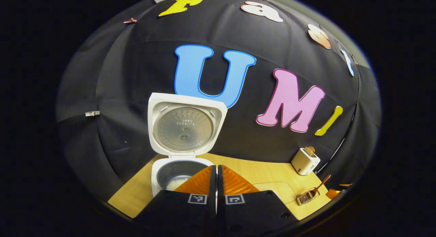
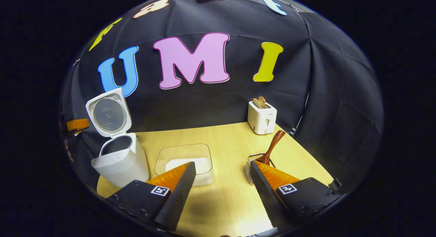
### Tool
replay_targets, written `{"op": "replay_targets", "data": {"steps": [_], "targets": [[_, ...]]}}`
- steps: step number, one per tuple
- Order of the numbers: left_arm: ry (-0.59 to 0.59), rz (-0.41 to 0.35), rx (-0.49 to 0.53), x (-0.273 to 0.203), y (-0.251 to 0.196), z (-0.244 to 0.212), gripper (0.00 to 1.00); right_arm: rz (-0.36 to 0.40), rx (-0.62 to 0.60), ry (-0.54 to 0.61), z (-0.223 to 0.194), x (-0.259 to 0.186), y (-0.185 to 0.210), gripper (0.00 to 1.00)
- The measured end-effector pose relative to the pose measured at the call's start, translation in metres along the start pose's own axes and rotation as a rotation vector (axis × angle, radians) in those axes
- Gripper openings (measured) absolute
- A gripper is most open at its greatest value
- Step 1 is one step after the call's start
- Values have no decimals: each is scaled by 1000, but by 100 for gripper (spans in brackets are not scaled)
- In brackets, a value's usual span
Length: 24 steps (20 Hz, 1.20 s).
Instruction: Close the left gripper, press the button to open the rice cooker; take a wooden spoon from the chopstick holder with the right hand, scoop a spoonful of rice and pour it into the rice cooker, then put the wooden spoon back into the chopstick holder.
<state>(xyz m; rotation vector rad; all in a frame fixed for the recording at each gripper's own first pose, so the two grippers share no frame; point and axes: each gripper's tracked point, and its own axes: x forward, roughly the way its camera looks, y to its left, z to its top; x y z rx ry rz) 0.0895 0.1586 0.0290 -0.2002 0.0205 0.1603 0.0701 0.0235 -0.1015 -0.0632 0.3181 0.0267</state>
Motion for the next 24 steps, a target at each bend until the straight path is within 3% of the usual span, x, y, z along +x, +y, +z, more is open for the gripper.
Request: {"op": "replay_targets", "data": {"steps": [3, 4, 5, 10, 11, 13, 14, 15, 16, 24], "targets": [[44, -28, 13, -10, -23, -25, 6, -4, 0, -26, 10, 8, -10, 99], [50, -29, 22, -13, -30, -30, 18, 4, 9, -20, 11, 12, -12, 99], [49, -30, 31, -17, -38, -32, 11, 13, 17, -14, 11, 17, -15, 99], [54, -49, 35, -30, -87, -45, 29, 54, 3, -19, 16, 35, -38, 99], [54, -59, 29, -32, -98, -46, 27, 59, 11, -20, 16, 39, -45, 99], [47, -78, 25, -33, -119, -49, 53, 62, 35, -2, 13, 52, -62, 99], [45, -75, 32, -36, -126, -51, 73, 64, 46, 5, 11, 58, -71, 99], [41, -64, 43, -38, -132, -54, 80, 66, 54, 10, 9, 66, -80, 99], [35, -52, 55, -39, -138, -57, 94, 70, 57, 16, 7, 73, -89, 99], [83, 7, 47, -51, -162, -89, 96, 117, 81, 114, -21, 139, -135, 99]]}}
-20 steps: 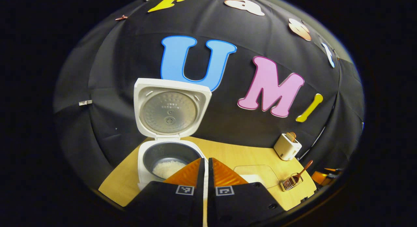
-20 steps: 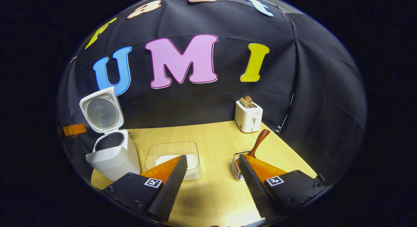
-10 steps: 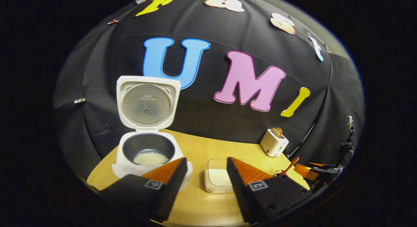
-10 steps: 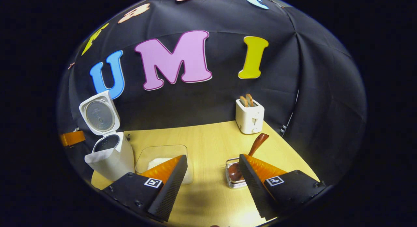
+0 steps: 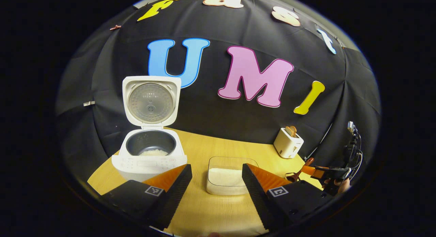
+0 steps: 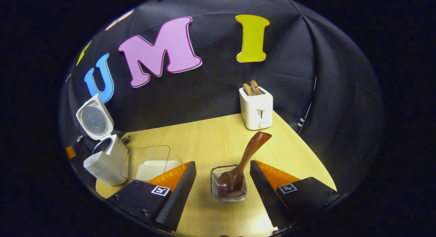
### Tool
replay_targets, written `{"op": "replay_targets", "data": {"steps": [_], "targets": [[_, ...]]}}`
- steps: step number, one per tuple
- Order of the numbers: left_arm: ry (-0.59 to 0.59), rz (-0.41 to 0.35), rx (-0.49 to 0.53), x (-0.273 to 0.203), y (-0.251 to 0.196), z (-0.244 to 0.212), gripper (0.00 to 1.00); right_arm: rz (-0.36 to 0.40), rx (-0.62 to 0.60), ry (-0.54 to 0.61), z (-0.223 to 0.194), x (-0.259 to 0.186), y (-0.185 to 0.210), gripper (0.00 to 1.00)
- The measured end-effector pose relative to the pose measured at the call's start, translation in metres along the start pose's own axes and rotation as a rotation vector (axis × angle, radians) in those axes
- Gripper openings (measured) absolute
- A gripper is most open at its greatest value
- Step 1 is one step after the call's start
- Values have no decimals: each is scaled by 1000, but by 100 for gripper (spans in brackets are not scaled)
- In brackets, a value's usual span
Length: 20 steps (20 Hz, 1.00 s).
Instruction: Close the left gripper, press the button to open the rice cooker; take a wooden spoon from the chopstick holder with the right hand, scoop a spoonful of rice and pour it into the rice cooker, then put the wooden spoon back into the chopstick holder.
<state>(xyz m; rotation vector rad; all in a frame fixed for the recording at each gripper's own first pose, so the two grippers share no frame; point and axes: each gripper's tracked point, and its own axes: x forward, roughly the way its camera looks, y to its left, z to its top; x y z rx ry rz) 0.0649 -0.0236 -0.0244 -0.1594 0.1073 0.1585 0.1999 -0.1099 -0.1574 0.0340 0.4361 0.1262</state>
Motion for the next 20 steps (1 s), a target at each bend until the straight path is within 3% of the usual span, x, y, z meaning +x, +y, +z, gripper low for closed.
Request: {"op": "replay_targets", "data": {"steps": [14, 20], "targets": [[77, 128, 27, -21, 28, -17, 96, -9, 57, 128, -36, 101, -15, 99], [119, 141, 40, -24, 23, -32, 96, 58, 94, 177, -40, 126, -6, 94]]}}
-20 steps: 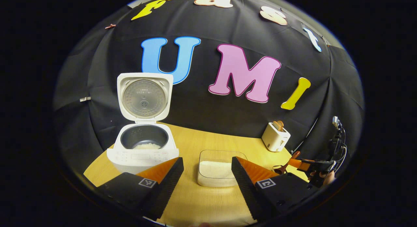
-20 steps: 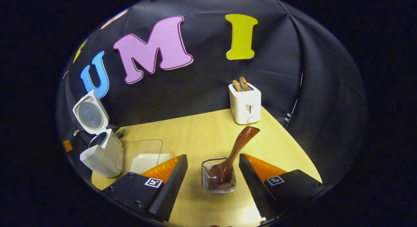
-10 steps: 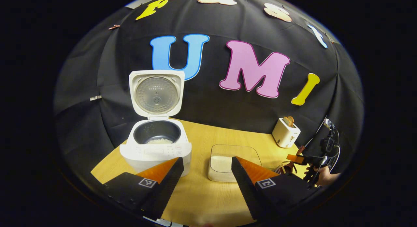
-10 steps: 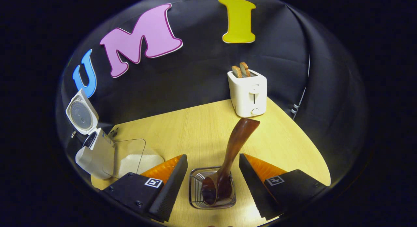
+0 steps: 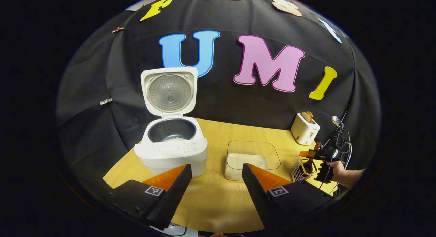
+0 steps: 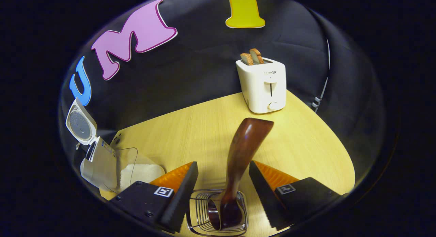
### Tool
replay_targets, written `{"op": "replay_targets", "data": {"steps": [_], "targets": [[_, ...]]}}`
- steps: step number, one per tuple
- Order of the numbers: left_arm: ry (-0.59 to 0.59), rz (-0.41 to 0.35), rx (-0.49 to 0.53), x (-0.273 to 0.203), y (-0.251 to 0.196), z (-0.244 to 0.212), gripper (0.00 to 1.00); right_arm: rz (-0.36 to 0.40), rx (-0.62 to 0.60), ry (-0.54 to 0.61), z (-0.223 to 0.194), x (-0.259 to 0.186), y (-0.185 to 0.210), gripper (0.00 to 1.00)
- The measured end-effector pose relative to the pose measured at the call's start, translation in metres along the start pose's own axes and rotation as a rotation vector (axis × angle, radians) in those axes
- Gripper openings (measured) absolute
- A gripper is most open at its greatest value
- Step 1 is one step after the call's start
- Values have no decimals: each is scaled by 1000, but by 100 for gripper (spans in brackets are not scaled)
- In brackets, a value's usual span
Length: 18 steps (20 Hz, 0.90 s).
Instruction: Close the left gripper, press the button to open the rice cooker; take a wooden spoon from the chopstick holder with the right hand, scoop a spoonful of rice and pour it into the rice cooker, then put the wooden spoon back into the chopstick holder.
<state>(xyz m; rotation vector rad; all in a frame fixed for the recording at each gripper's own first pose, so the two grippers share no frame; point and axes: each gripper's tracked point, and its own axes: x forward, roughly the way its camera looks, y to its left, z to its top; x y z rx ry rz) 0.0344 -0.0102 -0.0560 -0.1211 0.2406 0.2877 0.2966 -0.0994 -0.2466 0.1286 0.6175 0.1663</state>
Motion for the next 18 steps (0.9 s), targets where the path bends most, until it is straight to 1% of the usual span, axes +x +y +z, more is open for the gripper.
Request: {"op": "replay_targets", "data": {"steps": [1, 2, 3, 4, 6, 7, 8, 11, 15, 17, 18], "targets": [[5, -2, -1, 1, -2, -1, 96, 5, 7, 23, -5, 5, 0, 63], [8, -4, 0, 1, -3, -2, 96, -10, 14, 33, -4, 6, -4, 67], [8, -7, 2, 0, -5, -1, 95, -18, 30, 36, -2, 9, -8, 56], [7, -12, 7, 1, -6, 0, 96, -25, 58, 37, 1, 9, -11, 38], [5, -27, 20, 4, -9, 3, 96, -50, 105, 38, 5, 13, -19, 21], [10, -33, 23, 6, -11, 4, 95, -60, 117, 41, 6, -5, -21, 21], [13, -41, 24, 8, -10, 4, 95, -60, 129, 42, 5, 2, -22, 21], [3, -70, 16, 9, -10, 11, 96, -73, 113, -40, 27, -26, -15, 19], [-20, -115, 4, 10, -1, 21, 96, -135, 20, -177, 69, -63, 0, 19], [-30, -127, -9, 12, 9, 24, 96, -142, -19, -226, 89, -84, 14, 19], [-33, -131, -23, 13, 15, 25, 95, -132, -28, -245, 99, -92, 25, 19]]}}
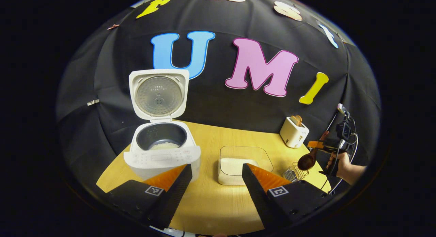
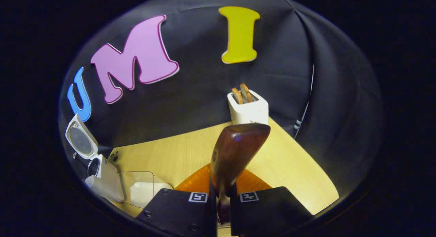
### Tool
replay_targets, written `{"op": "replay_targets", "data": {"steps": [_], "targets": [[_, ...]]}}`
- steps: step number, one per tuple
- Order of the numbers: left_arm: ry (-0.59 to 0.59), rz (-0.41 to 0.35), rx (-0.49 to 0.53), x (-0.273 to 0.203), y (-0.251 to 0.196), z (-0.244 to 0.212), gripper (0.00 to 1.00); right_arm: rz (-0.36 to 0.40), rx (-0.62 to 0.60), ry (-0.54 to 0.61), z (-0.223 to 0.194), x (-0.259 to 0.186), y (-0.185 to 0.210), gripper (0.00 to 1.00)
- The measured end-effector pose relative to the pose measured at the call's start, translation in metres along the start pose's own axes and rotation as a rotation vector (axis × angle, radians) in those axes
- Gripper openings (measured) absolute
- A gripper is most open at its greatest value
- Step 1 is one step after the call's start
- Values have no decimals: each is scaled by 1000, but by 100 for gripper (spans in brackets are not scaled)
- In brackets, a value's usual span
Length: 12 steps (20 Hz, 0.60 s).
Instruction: Close the left gripper, press the button to open the rice cooker; take a wooden spoon from the chopstick holder with the right hand, scoop a spoonful of rice and pour it into the rice cooker, then put the wooden spoon back into the chopstick holder.
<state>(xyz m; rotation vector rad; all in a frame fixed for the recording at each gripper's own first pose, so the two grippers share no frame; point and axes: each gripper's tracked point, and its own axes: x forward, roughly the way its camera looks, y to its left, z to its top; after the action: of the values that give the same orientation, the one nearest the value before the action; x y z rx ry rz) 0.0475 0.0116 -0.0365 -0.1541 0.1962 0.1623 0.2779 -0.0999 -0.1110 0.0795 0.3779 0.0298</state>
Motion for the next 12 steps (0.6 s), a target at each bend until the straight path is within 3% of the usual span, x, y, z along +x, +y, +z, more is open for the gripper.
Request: {"op": "replay_targets", "data": {"steps": [3, 4, 6, 8, 12], "targets": [[-9, -2, -50, 0, 21, 4, 96, 29, 3, -16, 19, -12, 33, 19], [-12, 7, -52, -1, 30, 5, 92, 37, 5, -26, 25, -16, 47, 19], [-32, 25, -29, -5, 46, 13, 96, 48, -4, -42, 27, -16, 74, 19], [-56, 17, -11, -10, 55, 23, 92, 73, -4, -44, 24, -15, 105, 19], [-52, -10, -31, -14, 71, 23, 96, 117, -13, -14, 0, -4, 156, 19]]}}
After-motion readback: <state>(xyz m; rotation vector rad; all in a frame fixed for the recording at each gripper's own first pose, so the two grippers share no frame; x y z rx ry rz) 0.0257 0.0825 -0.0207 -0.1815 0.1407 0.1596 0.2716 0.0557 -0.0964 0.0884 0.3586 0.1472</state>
